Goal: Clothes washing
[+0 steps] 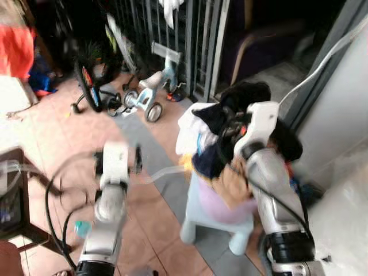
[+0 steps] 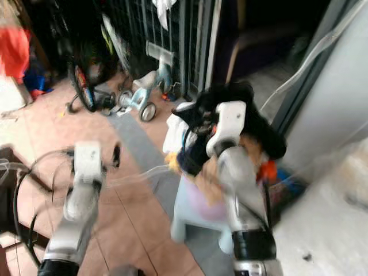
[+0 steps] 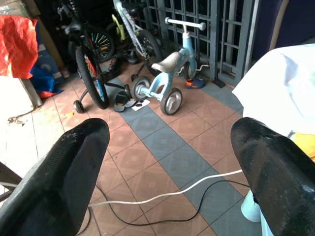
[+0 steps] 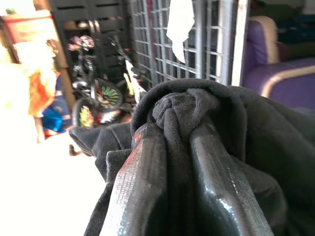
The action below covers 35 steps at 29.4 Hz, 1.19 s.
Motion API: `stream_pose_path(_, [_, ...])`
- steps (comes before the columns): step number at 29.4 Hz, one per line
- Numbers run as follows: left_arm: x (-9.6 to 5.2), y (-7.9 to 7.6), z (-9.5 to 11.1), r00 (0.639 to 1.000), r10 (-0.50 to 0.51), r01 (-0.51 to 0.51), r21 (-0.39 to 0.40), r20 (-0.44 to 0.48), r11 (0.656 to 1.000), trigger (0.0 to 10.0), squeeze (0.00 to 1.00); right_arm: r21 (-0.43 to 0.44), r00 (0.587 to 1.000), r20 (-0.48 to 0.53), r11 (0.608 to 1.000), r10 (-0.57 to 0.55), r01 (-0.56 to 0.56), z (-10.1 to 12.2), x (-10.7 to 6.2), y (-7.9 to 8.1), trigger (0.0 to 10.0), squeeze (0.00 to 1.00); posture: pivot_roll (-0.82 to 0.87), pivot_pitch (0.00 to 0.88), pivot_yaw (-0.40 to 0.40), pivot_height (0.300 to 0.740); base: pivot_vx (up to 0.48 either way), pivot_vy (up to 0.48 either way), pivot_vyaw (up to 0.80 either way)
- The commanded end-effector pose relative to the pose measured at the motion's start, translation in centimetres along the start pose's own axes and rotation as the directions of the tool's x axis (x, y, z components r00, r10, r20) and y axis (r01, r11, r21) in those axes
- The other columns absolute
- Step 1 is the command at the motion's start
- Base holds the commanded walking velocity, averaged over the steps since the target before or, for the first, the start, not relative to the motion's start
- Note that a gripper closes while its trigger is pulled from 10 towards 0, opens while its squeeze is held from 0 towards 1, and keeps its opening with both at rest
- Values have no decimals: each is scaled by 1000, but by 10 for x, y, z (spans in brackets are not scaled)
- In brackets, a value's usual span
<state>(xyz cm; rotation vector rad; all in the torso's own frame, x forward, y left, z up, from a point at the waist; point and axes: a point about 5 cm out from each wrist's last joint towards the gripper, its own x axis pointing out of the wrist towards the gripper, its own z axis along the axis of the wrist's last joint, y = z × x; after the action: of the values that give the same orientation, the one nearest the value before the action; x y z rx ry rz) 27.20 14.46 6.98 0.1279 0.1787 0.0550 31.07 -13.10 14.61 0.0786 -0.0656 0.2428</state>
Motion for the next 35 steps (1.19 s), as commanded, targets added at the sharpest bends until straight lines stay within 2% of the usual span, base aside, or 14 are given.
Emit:
stream_pose_path(1, [2,-3,9,999,-33,34,-17,35,999,10000,0,-19,1000,12,1000,5,-4,4,3,1,10000,0,-42,0,6,740,0,0,-800])
stream_pose_path(7, [-1,-8,13,994,-82,84,-18,72,996,10000,0,-26,1000,17,1000,15,-15,5,5,2,10000,0,-43,0,1,740,0,0,-800])
stream_pose_path(23, [-1,-8,10,996,-80,82,-47,48,995,10000,0,-30,1000,9,999,18,-18,2,4,4,10000,0,-46,0,-1,740,0,0,-793])
stream_pose_path(35, [0,-8,9,996,-82,84,-46,40,995,10000,0,-33,1000,16,999,15,-14,3,5,5,10000,0,-47,0,2,740,-183,0,0])
